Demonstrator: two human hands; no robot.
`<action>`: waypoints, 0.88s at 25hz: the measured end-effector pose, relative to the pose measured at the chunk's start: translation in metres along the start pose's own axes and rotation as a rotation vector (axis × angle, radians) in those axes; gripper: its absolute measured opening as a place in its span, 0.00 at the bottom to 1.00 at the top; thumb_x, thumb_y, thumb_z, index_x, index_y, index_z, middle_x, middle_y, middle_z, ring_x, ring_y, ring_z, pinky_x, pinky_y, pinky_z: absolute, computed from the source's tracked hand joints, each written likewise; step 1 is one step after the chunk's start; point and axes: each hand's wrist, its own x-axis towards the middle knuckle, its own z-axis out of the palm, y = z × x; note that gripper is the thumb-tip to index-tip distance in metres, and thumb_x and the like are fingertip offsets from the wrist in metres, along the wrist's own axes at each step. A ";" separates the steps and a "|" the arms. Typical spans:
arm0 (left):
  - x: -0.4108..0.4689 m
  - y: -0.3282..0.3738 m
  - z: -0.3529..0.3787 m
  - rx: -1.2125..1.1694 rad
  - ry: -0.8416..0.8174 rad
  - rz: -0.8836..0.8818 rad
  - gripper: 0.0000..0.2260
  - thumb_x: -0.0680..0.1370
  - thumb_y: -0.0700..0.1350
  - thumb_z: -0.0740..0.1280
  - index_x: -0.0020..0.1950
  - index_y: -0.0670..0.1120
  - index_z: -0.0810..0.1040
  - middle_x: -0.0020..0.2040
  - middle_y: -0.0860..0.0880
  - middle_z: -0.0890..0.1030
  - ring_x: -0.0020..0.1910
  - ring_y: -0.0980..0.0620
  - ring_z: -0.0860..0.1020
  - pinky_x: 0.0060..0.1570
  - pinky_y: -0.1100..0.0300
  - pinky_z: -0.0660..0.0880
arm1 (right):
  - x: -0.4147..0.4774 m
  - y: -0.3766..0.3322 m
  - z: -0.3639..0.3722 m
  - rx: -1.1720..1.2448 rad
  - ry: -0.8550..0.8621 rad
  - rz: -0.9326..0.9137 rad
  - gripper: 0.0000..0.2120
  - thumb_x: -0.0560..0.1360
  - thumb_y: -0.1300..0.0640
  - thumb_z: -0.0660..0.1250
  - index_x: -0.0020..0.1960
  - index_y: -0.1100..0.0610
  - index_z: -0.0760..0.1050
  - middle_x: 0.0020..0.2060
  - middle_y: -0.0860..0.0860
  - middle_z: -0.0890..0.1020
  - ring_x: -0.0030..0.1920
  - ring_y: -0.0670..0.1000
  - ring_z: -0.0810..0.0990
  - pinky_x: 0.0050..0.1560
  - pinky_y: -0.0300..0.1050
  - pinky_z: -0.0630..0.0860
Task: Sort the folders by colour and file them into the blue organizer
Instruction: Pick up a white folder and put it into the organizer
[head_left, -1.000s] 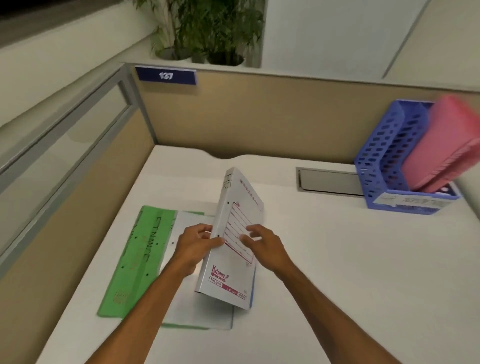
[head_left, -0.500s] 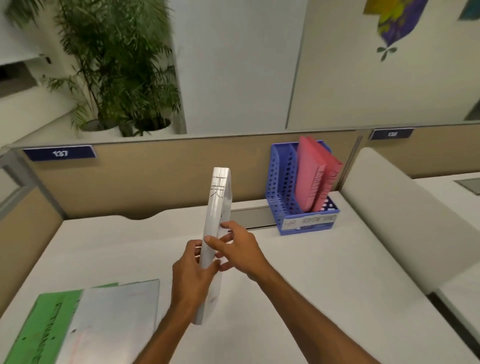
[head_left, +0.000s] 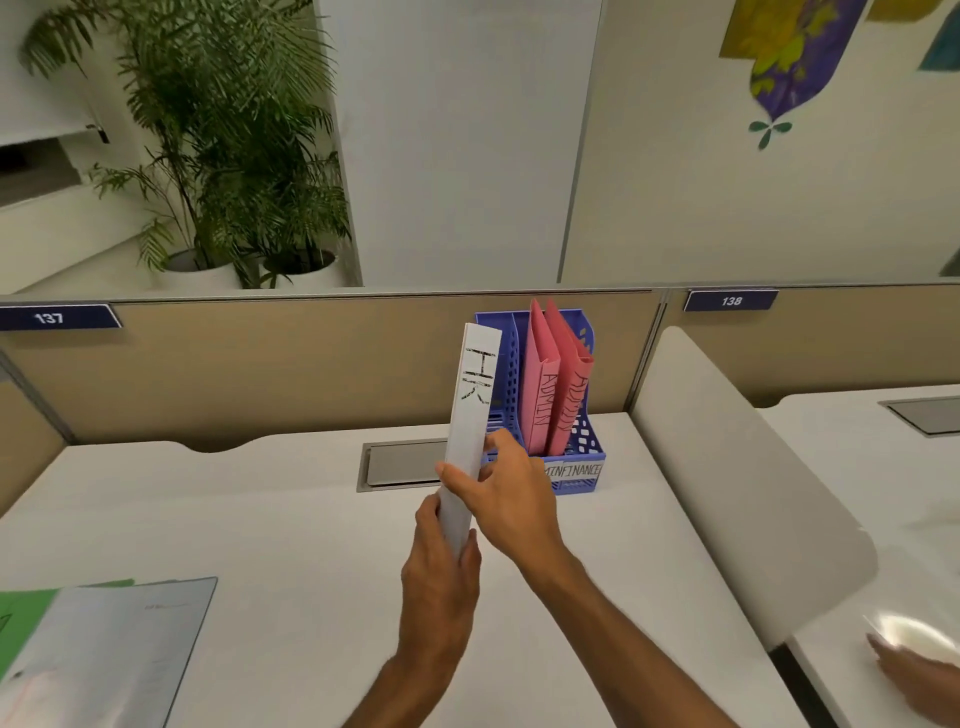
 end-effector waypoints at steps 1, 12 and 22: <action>0.000 0.002 0.006 -0.040 -0.015 0.000 0.25 0.75 0.50 0.70 0.70 0.49 0.65 0.63 0.49 0.75 0.54 0.51 0.77 0.57 0.56 0.77 | 0.002 0.003 -0.002 -0.021 0.030 -0.011 0.26 0.69 0.36 0.71 0.59 0.48 0.68 0.58 0.47 0.79 0.48 0.47 0.79 0.46 0.44 0.80; 0.038 0.021 0.021 -0.065 -0.314 0.356 0.40 0.72 0.59 0.72 0.77 0.56 0.54 0.77 0.56 0.62 0.73 0.55 0.66 0.68 0.57 0.69 | 0.023 0.009 -0.041 -0.087 0.232 -0.079 0.24 0.73 0.42 0.70 0.61 0.50 0.66 0.57 0.49 0.77 0.51 0.50 0.77 0.52 0.47 0.80; 0.138 -0.003 0.041 0.223 -0.297 0.317 0.41 0.72 0.60 0.72 0.77 0.55 0.54 0.79 0.53 0.56 0.75 0.55 0.60 0.65 0.61 0.63 | 0.087 0.004 -0.080 0.006 0.495 -0.277 0.26 0.74 0.46 0.71 0.66 0.56 0.68 0.61 0.54 0.80 0.50 0.52 0.84 0.38 0.17 0.67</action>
